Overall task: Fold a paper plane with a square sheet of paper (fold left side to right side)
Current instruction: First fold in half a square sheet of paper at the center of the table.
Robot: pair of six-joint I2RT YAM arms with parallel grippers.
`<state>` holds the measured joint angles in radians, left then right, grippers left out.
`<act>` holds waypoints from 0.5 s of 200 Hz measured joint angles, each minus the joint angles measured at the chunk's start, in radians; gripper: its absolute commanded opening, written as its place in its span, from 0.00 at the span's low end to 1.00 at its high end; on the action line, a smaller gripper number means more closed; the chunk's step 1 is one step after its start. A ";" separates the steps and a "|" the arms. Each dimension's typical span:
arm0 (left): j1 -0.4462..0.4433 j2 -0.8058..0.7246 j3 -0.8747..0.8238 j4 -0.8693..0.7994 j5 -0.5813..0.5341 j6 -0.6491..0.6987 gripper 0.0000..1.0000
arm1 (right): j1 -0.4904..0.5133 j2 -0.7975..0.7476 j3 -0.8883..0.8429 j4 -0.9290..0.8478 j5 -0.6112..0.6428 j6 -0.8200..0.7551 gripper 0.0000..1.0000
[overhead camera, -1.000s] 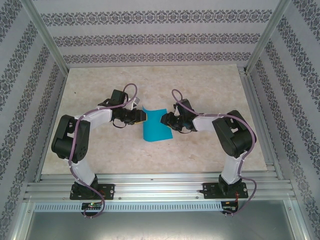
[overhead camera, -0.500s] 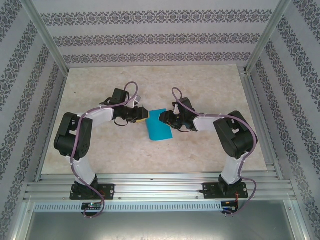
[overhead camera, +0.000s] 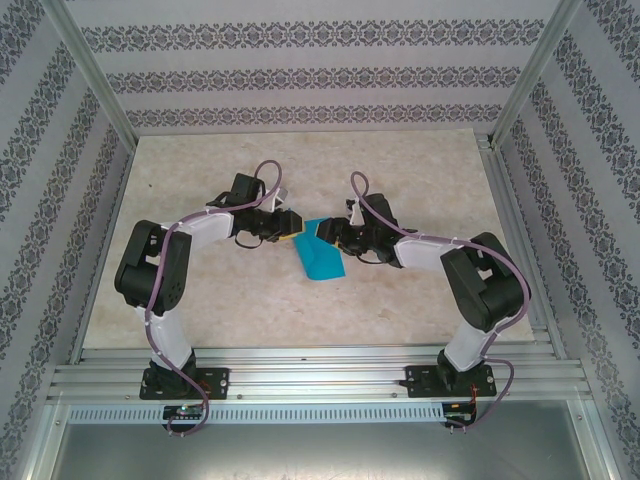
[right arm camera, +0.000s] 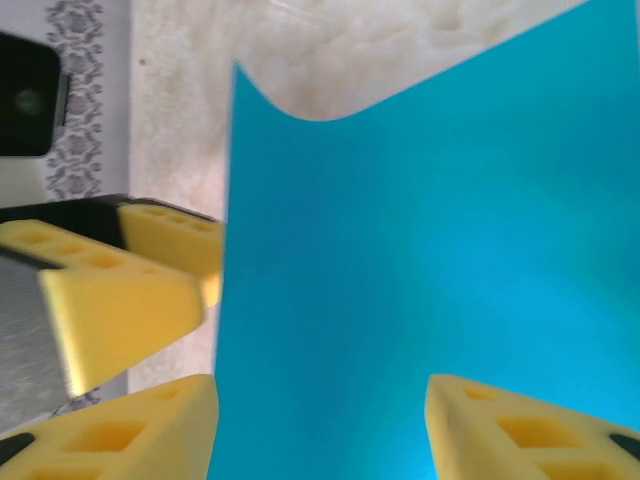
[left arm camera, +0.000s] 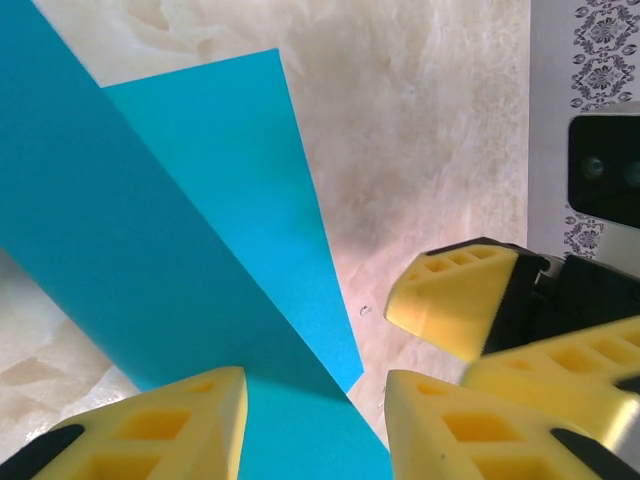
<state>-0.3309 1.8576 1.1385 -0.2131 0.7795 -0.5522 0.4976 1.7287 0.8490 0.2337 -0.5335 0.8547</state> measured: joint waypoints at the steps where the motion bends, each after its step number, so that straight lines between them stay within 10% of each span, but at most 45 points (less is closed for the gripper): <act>1: 0.000 0.000 0.000 0.000 0.000 0.000 0.42 | 0.000 -0.001 0.000 0.001 -0.001 0.001 0.58; 100: -0.018 0.005 0.000 0.002 -0.004 0.000 0.42 | 0.049 0.037 0.011 0.051 -0.071 0.050 0.49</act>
<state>-0.3492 1.8629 1.1385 -0.2115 0.7757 -0.5522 0.5468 1.7653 0.8604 0.2844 -0.6044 0.9051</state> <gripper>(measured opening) 0.419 0.511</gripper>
